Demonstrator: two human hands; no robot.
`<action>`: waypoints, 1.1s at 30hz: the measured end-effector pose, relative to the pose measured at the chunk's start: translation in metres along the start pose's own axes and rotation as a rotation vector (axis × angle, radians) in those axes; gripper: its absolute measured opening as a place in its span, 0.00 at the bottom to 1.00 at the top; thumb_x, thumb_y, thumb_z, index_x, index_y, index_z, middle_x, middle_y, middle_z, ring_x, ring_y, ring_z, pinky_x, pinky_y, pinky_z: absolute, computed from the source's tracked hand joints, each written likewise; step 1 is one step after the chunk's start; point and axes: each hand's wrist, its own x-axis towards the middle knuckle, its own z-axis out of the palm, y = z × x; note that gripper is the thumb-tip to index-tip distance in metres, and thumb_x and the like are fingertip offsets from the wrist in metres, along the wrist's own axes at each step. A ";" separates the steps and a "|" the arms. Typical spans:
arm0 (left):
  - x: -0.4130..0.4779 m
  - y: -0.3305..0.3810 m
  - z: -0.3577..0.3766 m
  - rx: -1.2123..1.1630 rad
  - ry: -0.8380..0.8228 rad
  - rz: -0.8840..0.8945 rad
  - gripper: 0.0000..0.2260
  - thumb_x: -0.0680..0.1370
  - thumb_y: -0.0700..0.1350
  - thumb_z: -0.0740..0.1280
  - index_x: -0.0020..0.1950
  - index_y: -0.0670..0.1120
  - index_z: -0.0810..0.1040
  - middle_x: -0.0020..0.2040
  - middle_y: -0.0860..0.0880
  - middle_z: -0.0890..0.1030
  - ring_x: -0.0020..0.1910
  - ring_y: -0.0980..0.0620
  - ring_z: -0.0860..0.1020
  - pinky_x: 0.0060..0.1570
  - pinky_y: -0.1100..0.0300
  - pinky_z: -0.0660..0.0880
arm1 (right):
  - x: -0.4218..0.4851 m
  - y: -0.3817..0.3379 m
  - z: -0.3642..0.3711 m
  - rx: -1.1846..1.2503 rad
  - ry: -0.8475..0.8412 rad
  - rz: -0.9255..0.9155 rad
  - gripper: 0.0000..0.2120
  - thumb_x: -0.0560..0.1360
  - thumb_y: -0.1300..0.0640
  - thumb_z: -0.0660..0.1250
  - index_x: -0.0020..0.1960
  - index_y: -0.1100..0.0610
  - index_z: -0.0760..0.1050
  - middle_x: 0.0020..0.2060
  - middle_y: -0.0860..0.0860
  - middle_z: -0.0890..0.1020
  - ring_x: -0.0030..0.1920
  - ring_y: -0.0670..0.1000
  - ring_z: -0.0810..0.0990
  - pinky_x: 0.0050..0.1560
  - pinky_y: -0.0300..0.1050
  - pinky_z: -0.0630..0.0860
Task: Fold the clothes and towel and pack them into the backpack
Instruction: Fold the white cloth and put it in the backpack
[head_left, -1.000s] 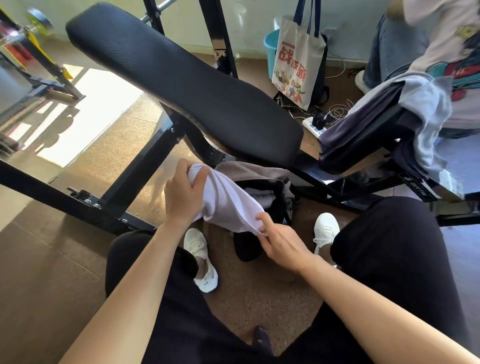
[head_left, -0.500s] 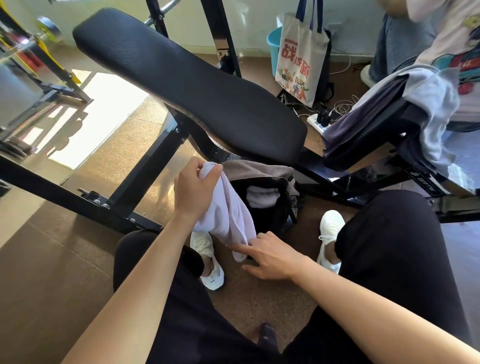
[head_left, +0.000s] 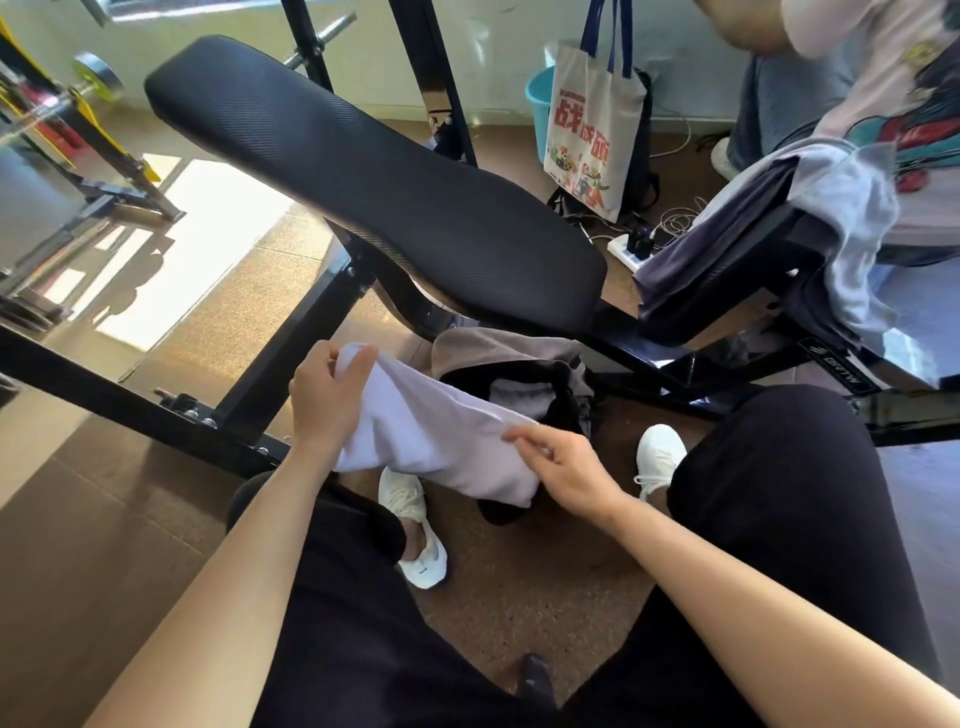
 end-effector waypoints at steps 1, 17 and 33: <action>0.001 -0.005 -0.001 -0.006 -0.018 -0.005 0.12 0.82 0.49 0.67 0.45 0.43 0.72 0.39 0.50 0.73 0.39 0.53 0.71 0.38 0.63 0.66 | 0.001 -0.004 -0.007 0.040 0.034 0.000 0.14 0.83 0.58 0.63 0.66 0.51 0.80 0.51 0.34 0.83 0.53 0.33 0.80 0.56 0.32 0.72; -0.002 -0.066 0.002 -0.162 -0.365 -0.074 0.03 0.79 0.47 0.71 0.52 0.54 0.82 0.50 0.47 0.85 0.53 0.45 0.82 0.54 0.52 0.77 | 0.030 -0.009 -0.093 0.210 0.193 0.042 0.23 0.78 0.46 0.70 0.44 0.67 0.79 0.37 0.54 0.78 0.40 0.51 0.73 0.44 0.50 0.69; -0.035 -0.047 0.054 -0.132 -0.170 -0.099 0.10 0.82 0.53 0.66 0.49 0.47 0.74 0.41 0.50 0.77 0.39 0.53 0.75 0.39 0.57 0.68 | 0.029 -0.008 -0.054 -0.056 0.469 0.257 0.02 0.74 0.56 0.71 0.44 0.54 0.81 0.35 0.52 0.83 0.37 0.48 0.78 0.40 0.46 0.75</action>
